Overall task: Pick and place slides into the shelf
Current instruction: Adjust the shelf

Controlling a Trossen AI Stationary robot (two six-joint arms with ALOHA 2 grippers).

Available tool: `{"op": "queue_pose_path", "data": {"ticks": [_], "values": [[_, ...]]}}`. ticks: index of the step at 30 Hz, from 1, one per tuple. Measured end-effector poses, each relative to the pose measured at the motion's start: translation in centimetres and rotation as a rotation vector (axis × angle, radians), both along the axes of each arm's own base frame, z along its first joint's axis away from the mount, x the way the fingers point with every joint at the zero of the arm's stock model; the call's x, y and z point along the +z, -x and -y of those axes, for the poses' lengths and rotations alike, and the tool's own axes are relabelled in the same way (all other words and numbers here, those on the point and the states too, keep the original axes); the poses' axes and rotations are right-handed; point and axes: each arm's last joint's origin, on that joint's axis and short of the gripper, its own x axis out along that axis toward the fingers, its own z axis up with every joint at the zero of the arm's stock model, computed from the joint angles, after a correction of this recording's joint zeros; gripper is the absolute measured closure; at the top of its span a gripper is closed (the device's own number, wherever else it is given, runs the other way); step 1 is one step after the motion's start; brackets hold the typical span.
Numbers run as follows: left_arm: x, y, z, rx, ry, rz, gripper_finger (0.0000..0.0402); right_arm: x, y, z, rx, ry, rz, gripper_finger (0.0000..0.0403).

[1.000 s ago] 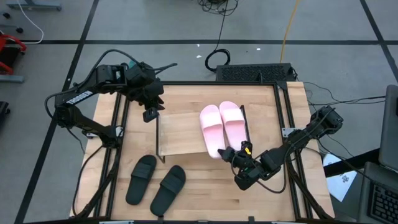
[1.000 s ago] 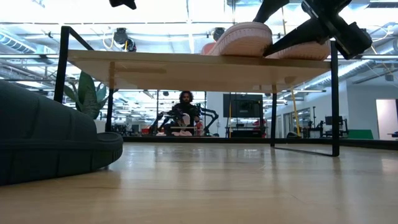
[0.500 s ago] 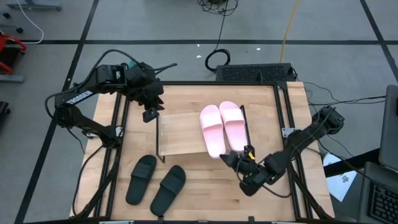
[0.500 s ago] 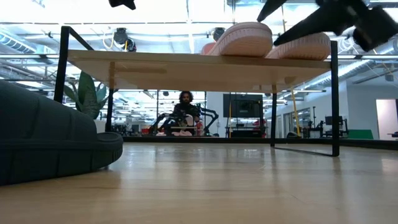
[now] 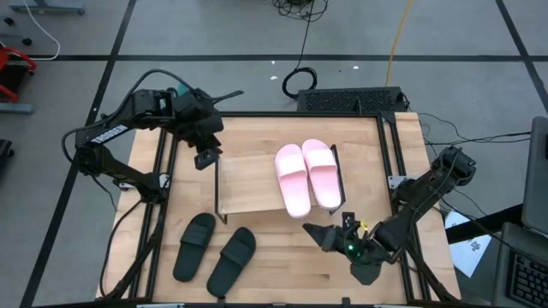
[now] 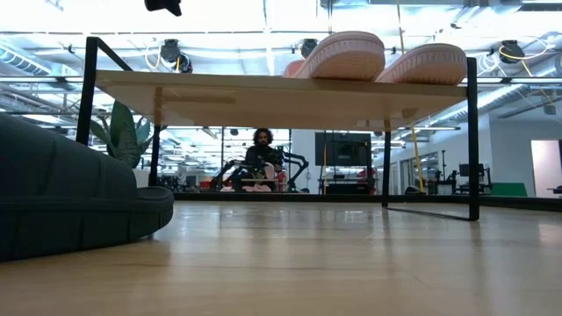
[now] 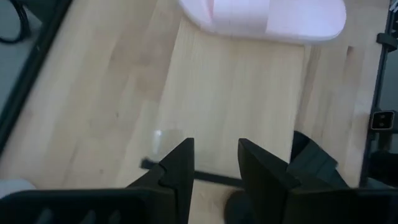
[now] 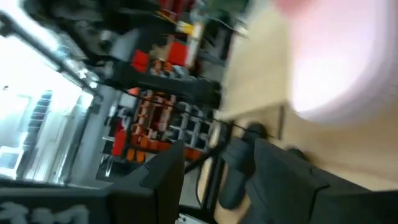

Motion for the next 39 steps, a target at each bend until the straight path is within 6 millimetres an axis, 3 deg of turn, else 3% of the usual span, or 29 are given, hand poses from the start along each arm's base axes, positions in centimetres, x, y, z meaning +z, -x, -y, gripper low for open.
{"op": "queue_pose_path", "data": {"ticks": [6, 14, 24, 28, 35, 39], "values": [[-0.1, -0.2, 1.8, 0.043, 0.078, -0.025, 0.0279, 2.8, -0.5, -0.2, -0.091, 0.225, 0.03, 0.022], [0.0, -0.7, 6.0, 0.066, 0.203, -0.021, 0.0279, 6.2, -0.7, 1.1, -0.183, 0.474, -0.049, 0.022], [-0.2, 0.2, 11.9, 0.232, 0.223, -0.017, 0.0279, 10.1, 1.1, 3.3, -0.21, 0.772, -0.213, 0.022], [-1.8, 0.5, 13.7, 0.339, 0.232, -0.058, 0.0279, 11.3, 2.0, 4.1, -0.212, 0.826, -0.248, 0.022], [-7.0, 0.0, 16.6, 0.404, 0.297, -0.182, 0.0279, 12.6, 3.2, 4.8, -0.205, 0.894, -0.289, 0.022], [-8.6, 0.2, 17.9, 0.45, 0.331, -0.196, 0.0279, 13.0, 3.5, 5.2, -0.206, 0.927, -0.316, 0.022]]}}
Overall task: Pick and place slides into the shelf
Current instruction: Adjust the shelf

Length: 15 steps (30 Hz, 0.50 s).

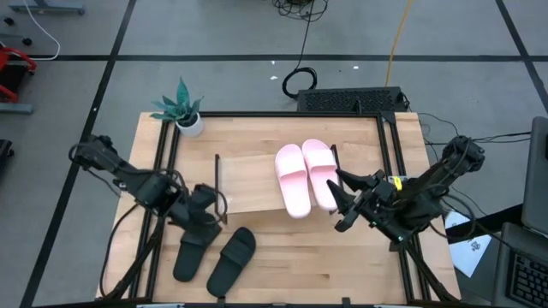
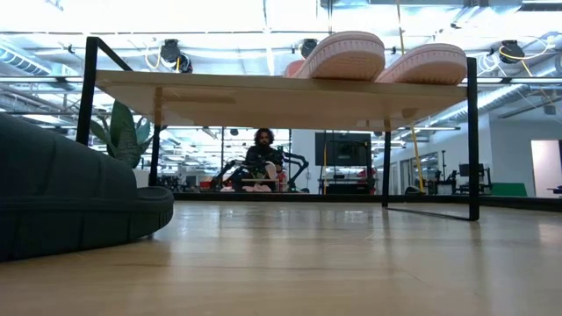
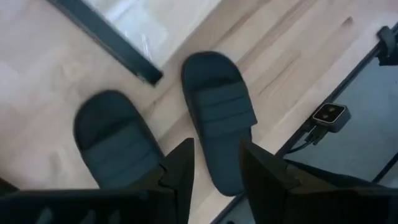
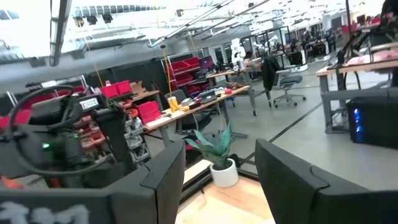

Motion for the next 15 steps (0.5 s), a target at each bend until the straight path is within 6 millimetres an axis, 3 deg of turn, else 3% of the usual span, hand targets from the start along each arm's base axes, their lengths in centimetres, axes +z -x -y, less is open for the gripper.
{"op": "queue_pose_path", "data": {"ticks": [6, 15], "values": [[-1.7, 0.3, 2.1, 0.024, 0.004, 0.073, 0.0279, 0.1, 0.1, 0.1, -0.011, 0.052, -0.048, 0.022], [-4.8, 0.5, 3.3, 0.112, 0.026, 0.098, 0.0279, 0.1, 0.1, 0.1, -0.019, 0.102, -0.093, 0.022]]}}
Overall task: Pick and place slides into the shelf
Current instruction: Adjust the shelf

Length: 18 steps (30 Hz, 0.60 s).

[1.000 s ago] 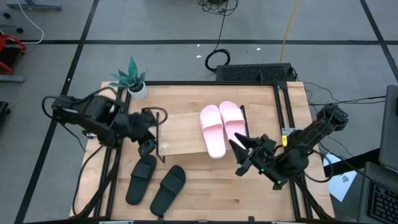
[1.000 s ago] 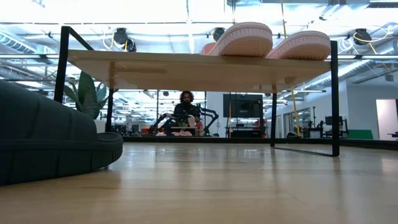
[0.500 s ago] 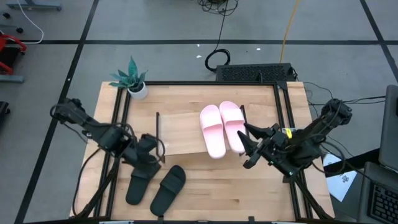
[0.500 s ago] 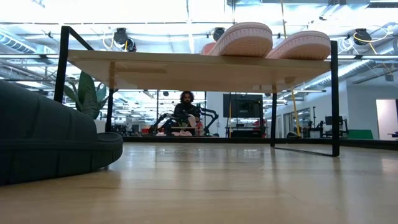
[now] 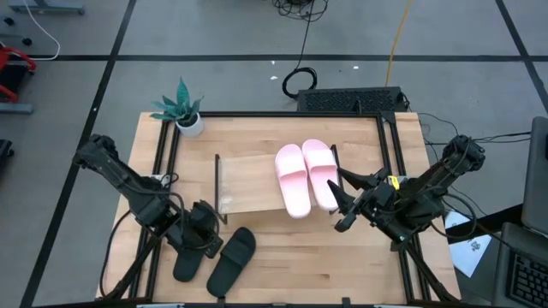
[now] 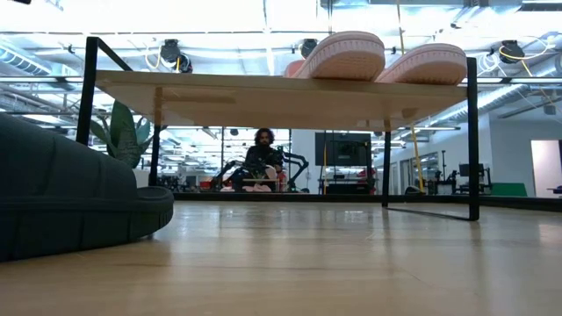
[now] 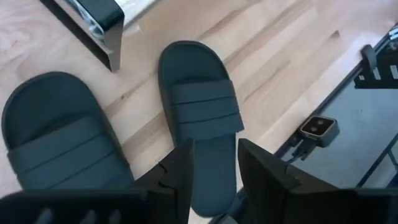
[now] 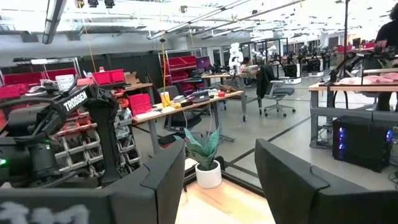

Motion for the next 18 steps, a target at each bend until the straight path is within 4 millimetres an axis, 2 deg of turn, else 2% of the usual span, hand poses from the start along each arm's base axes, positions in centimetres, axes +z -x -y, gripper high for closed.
{"op": "queue_pose_path", "data": {"ticks": [5, 18], "values": [[-0.6, -0.6, -0.2, -0.005, -0.033, 0.058, 0.0279, 0.0, 0.0, 0.0, -0.014, -0.006, -0.013, 0.022], [-1.7, -1.5, -2.2, -0.037, -0.128, 0.022, 0.0279, -0.3, 0.2, 0.2, -0.086, -0.069, -0.06, 0.022]]}}
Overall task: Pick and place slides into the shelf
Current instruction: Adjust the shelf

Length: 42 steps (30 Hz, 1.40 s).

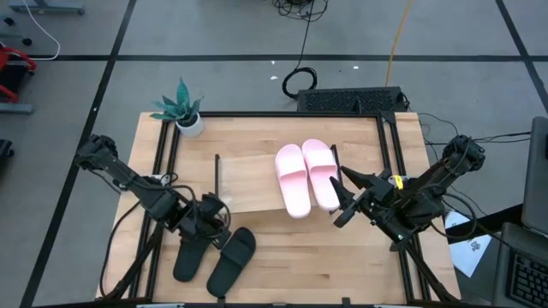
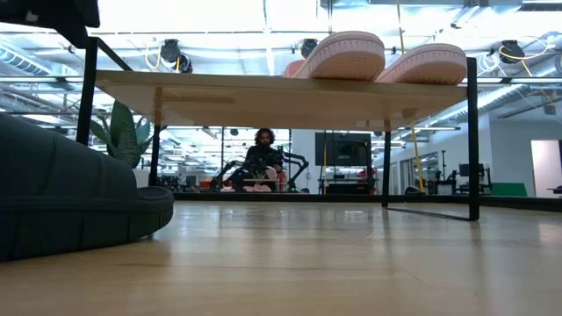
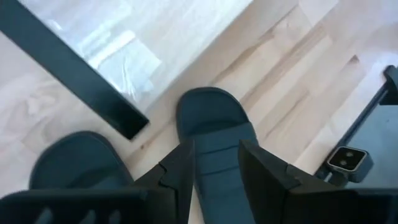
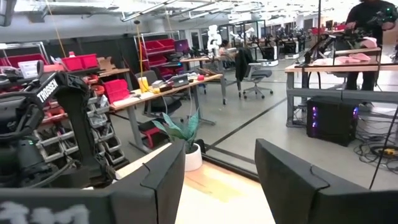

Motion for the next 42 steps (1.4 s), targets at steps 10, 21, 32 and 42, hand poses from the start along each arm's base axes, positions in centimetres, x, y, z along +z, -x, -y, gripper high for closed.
{"op": "queue_pose_path", "data": {"ticks": [10, 21, 32, 42], "values": [[-0.3, 0.2, -1.4, -0.002, -0.047, -0.094, 0.0279, 0.0, 0.0, 0.0, -0.001, 0.016, -0.017, 0.022], [-0.4, -0.5, -2.9, -0.027, -0.091, -0.112, 0.0279, 0.0, 0.0, 0.0, -0.001, 0.019, -0.021, 0.022], [-0.6, -0.5, -4.4, -0.017, -0.13, -0.182, 0.0279, 0.0, 0.0, 0.0, -0.001, 0.018, -0.019, 0.022], [-0.6, -0.8, -5.1, -0.032, -0.144, -0.193, 0.0279, 0.0, 0.0, 0.0, -0.002, 0.019, -0.02, 0.022]]}}
